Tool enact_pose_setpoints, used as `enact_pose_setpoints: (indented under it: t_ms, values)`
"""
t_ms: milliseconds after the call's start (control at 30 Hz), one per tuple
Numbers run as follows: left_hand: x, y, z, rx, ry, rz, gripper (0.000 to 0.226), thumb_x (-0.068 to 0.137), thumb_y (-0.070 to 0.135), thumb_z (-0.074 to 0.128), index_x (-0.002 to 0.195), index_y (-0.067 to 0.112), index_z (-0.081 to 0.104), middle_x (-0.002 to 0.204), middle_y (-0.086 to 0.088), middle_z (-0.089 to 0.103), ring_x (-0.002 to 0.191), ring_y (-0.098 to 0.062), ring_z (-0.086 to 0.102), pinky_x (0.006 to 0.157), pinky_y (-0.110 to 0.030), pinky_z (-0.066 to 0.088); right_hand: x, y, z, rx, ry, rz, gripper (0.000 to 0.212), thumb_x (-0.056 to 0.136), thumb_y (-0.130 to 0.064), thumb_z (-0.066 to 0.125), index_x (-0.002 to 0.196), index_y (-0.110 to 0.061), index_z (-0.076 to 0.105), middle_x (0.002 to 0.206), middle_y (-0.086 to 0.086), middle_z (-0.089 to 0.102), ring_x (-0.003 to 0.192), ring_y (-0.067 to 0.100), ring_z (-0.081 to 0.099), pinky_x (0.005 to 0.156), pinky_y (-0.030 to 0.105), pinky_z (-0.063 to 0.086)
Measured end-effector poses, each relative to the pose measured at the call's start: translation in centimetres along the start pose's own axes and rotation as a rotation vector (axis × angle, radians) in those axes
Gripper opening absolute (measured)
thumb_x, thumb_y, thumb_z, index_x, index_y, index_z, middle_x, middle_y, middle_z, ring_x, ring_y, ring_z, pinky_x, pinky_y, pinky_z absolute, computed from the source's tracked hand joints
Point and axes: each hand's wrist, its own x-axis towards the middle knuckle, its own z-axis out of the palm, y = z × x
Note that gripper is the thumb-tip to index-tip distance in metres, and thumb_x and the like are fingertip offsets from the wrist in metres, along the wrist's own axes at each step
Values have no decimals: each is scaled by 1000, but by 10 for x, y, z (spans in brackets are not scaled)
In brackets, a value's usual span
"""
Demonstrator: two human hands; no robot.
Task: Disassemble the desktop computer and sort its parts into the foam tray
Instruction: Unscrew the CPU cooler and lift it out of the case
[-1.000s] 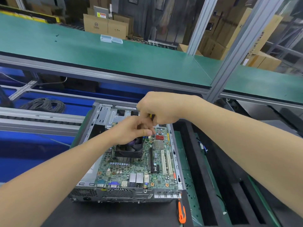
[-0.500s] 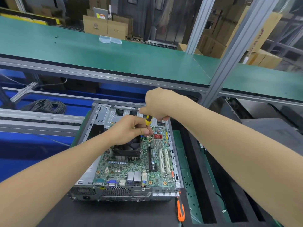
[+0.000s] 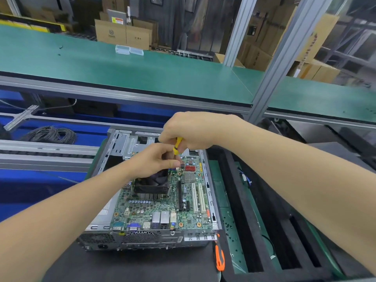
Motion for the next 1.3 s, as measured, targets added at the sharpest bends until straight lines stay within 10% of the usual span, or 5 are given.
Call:
enact_pose_setpoints:
  t_ms: [233,400,533,767,1300]
  values:
    - [-7,4,-5,-147,-50,-14,18,103,14,60,102,14,78,97,-3,80,104,-16,74,100,-26,51,3,-14,-1,109,65,184,27,90,-42,66,94,-16,59,78,-4,65,79,18,62,61,38,53]
    - [-2,4,-1,-40,-33,-38,18,102,22,63,97,25,80,93,9,80,101,-4,72,98,-23,50,12,-19,-6,264,-74,641,53,105,-60,38,71,-22,52,52,7,65,31,13,60,45,28,54]
    - [-2,1,-2,-66,-29,-21,24,100,22,65,86,32,81,98,7,80,102,-4,70,90,-13,48,25,-16,-4,254,-197,559,39,102,-23,57,63,-19,62,44,-4,59,30,13,45,44,20,43]
    - [5,-3,0,-64,-11,-21,15,92,38,71,82,41,82,98,13,79,105,-4,70,95,-25,51,15,1,4,131,-123,363,40,93,-50,68,78,-13,66,64,-3,63,60,19,52,51,28,39]
    - [-2,1,-3,-143,-102,-3,25,106,18,54,113,28,76,104,1,80,109,-15,73,103,-33,52,2,11,4,12,10,-38,18,81,-13,75,79,-14,57,69,-7,52,60,6,40,53,25,27]
